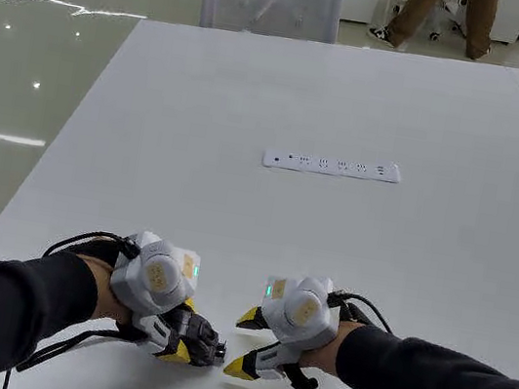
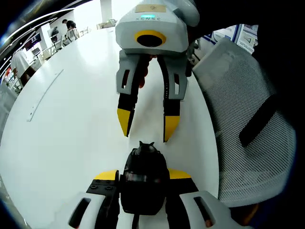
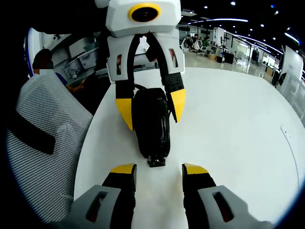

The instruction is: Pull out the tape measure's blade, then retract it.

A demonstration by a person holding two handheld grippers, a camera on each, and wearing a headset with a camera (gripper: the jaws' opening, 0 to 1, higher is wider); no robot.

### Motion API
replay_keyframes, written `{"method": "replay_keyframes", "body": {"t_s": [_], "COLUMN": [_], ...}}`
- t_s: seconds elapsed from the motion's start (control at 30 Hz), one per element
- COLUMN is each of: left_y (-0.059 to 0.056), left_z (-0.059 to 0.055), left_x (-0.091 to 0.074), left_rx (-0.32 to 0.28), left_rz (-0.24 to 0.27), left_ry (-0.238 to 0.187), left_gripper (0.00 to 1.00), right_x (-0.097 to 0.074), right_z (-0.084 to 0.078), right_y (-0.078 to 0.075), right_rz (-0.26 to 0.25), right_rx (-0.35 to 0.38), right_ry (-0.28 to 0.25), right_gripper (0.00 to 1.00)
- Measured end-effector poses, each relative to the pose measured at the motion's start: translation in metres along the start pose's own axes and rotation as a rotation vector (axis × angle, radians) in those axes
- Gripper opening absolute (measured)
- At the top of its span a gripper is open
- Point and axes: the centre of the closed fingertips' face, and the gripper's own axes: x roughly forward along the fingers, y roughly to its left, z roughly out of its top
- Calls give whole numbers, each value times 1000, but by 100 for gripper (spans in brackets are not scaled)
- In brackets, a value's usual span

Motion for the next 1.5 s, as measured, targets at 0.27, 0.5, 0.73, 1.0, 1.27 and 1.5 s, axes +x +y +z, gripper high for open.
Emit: {"method": "replay_keyframes", "body": {"t_s": [0.27,0.5,0.73,1.0,1.27,1.5], "left_y": [0,0,0,0,0,1], "left_z": [0,0,0,0,0,0], "left_x": [0,0,-1,-1,0,-1], "left_rx": [-25,-32,-20,-21,-32,-44], "left_rz": [-4,-3,19,18,17,23], "left_ry": [-19,-24,-30,-25,-24,-33], "left_gripper": [34,34,33,33,33,33], "right_x": [12,19,16,3,-2,3], "right_z": [8,2,1,-11,-18,-12], "right_y": [-1,4,1,0,0,-3], "right_rz": [-17,-6,-5,8,-3,-4], "right_rx": [-62,-112,-104,-69,-76,-47], "right_ry": [-13,22,21,2,11,5], "right_gripper": [22,13,9,9,11,15]}}
